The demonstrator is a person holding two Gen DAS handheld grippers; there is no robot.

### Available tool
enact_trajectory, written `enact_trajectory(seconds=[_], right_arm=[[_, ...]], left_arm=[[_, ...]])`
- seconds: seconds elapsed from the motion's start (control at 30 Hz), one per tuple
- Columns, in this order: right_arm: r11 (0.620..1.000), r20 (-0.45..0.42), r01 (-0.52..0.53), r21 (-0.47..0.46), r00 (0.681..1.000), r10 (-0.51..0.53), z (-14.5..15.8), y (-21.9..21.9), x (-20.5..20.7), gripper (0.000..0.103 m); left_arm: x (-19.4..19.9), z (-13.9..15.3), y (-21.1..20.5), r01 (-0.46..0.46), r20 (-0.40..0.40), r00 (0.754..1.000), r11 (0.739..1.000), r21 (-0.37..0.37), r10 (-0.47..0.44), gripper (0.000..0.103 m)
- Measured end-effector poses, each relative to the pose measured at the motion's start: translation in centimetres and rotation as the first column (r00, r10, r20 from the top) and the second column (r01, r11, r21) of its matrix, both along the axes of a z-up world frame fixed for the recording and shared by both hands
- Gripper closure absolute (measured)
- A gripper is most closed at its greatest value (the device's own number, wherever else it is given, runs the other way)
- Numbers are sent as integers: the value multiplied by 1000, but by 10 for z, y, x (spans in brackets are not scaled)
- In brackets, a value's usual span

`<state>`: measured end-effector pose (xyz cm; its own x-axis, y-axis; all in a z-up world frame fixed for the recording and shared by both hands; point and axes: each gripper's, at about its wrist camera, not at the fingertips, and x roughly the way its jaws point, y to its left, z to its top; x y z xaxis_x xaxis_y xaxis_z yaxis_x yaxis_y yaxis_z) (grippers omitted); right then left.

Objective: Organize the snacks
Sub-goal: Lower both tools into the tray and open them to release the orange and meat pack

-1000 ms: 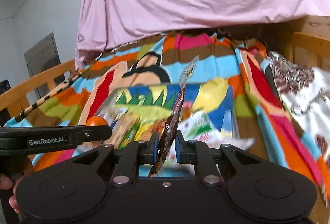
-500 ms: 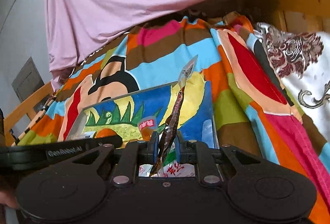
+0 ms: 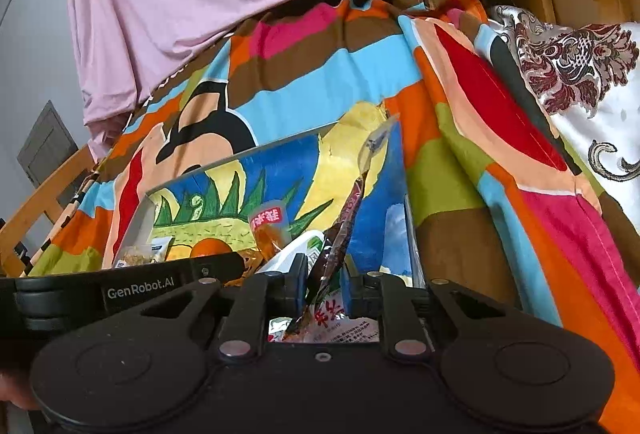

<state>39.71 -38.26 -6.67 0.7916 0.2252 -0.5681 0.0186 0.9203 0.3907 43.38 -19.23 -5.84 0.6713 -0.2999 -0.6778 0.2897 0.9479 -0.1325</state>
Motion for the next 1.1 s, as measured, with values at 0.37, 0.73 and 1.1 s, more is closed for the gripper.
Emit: enact_trajectory(seconds=[0.37,0.73,1.1], right_arm=[[1000,-19,-23,-10,1000,23,-6,0,1,82],[976,19,-83,-199,996,89,0,20,-3,71],[970,49,-77,-233,995,91,4,18,-5,50]], left_arm=[[2,-4,1,-21,-34,999,999,26,22,73],[2,-5,6,-36,-50,998,999,21,37,72],[-1,-3,8,-34,-46,998,999,23,35,68]])
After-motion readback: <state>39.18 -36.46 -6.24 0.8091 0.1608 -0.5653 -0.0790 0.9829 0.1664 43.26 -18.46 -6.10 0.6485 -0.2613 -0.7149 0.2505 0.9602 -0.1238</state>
